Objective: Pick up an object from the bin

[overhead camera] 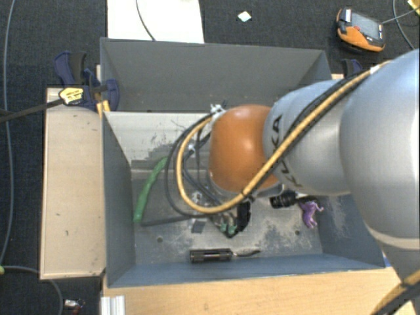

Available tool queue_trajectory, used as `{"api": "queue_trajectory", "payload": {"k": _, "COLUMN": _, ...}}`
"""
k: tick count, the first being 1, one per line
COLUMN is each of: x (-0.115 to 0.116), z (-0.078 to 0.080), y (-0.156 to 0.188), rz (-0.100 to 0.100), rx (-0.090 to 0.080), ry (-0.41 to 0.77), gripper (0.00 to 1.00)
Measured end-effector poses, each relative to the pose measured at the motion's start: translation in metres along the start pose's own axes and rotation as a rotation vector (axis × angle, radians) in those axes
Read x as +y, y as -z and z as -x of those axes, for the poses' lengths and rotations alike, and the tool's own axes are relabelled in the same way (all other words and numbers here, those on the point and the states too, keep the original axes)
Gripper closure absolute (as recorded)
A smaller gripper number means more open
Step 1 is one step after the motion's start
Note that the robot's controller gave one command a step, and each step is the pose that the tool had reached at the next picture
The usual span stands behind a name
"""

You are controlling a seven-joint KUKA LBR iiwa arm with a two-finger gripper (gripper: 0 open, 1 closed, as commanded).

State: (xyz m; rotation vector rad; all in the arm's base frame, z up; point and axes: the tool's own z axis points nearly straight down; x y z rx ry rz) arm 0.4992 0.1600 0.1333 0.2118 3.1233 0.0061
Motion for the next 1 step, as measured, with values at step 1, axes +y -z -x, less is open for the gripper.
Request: {"api": "queue_trajectory", "payload": {"k": 1, "x": -0.0001, "z": 0.0004, "y": 0.0307, "rz": 0.000, "rx": 0.001, "ry": 0.000, "gripper": 1.00}}
